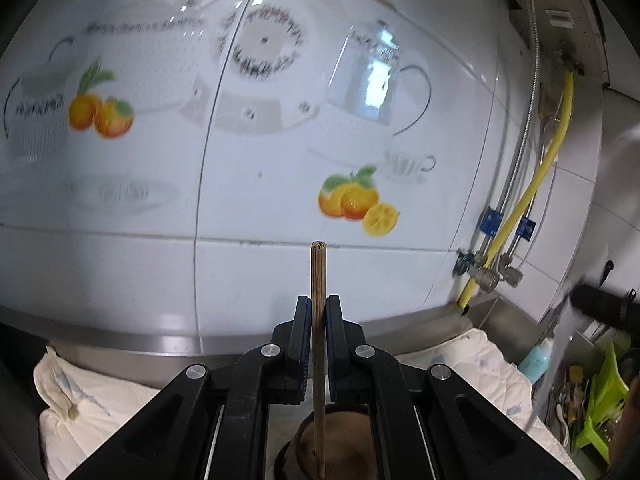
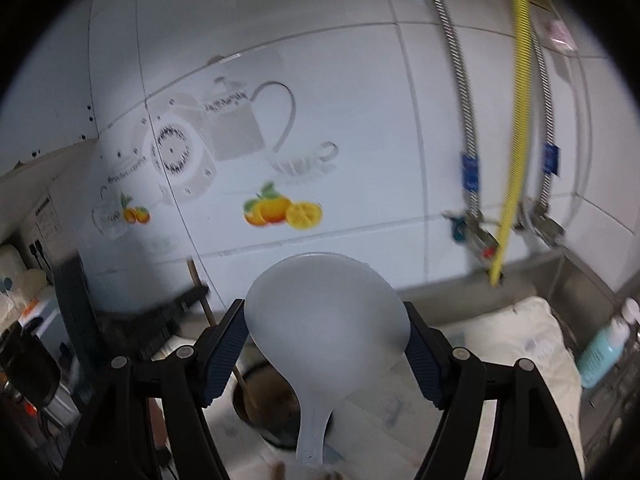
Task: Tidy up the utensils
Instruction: 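Lift the chopstick with the left gripper while the right gripper lifts the spoon toward the holder, then open the left gripper over the black holder while the right gripper drops the spoon in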
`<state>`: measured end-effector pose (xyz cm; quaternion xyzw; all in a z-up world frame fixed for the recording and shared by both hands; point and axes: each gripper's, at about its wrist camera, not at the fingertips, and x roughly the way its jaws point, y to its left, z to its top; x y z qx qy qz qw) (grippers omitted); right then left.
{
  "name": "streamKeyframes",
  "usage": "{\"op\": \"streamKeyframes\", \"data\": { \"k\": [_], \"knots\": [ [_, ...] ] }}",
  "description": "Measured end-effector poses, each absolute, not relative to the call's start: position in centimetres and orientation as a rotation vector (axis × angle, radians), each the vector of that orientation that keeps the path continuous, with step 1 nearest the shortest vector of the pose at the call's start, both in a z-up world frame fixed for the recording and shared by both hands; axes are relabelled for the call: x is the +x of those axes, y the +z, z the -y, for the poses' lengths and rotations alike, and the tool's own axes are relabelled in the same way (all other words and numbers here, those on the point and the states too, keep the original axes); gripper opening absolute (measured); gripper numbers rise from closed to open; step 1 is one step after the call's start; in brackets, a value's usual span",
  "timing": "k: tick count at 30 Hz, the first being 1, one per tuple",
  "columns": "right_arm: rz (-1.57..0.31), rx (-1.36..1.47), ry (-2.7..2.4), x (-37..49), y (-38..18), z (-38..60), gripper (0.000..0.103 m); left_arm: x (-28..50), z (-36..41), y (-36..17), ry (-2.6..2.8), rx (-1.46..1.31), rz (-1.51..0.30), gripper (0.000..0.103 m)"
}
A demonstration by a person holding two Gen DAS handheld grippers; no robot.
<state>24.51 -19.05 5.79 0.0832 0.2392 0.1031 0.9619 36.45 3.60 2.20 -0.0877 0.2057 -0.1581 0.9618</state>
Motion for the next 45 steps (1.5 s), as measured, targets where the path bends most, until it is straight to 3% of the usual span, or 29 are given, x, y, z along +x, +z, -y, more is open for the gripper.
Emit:
{"op": "streamKeyframes", "data": {
  "k": [11, 28, 45],
  "knots": [
    [-0.467, 0.207, 0.259, 28.5, 3.8, 16.0, 0.082, 37.0, -4.9, -0.3, -0.325, -0.216, -0.500, 0.007],
    [-0.682, 0.093, 0.233, 31.0, -1.8, 14.0, 0.082, 37.3, -4.8, 0.2, -0.322, -0.230, -0.543, 0.009],
    [-0.702, 0.090, 0.235, 30.1, -0.5, 14.6, 0.089, 35.5, -5.5, 1.2, -0.306, -0.253, -0.579, 0.011]
  ]
}}
